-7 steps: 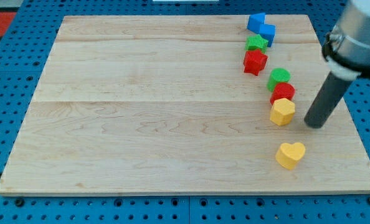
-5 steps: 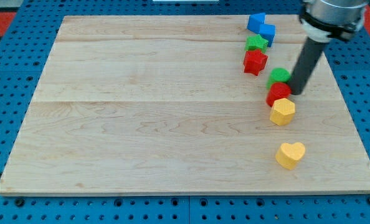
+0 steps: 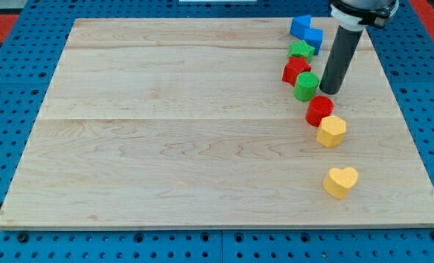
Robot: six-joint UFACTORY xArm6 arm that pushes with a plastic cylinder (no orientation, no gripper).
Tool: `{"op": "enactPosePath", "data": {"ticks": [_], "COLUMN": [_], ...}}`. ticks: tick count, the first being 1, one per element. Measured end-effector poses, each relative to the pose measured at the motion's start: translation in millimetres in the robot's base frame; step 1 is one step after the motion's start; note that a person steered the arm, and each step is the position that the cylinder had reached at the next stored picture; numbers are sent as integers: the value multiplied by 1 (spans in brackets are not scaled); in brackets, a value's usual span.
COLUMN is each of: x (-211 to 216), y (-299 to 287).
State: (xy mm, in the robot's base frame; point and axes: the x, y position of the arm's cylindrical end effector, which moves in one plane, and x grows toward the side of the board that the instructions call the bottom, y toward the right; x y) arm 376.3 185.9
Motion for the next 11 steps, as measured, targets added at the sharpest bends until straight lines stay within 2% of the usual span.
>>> {"op": "enactPosePath", "data": {"ticks": [1, 4, 6, 7, 8, 9, 10, 11], "x": [-14, -19, -21, -7, 39, 94, 124, 127], "y": [9, 44, 37, 89, 123, 92, 47, -6]}}
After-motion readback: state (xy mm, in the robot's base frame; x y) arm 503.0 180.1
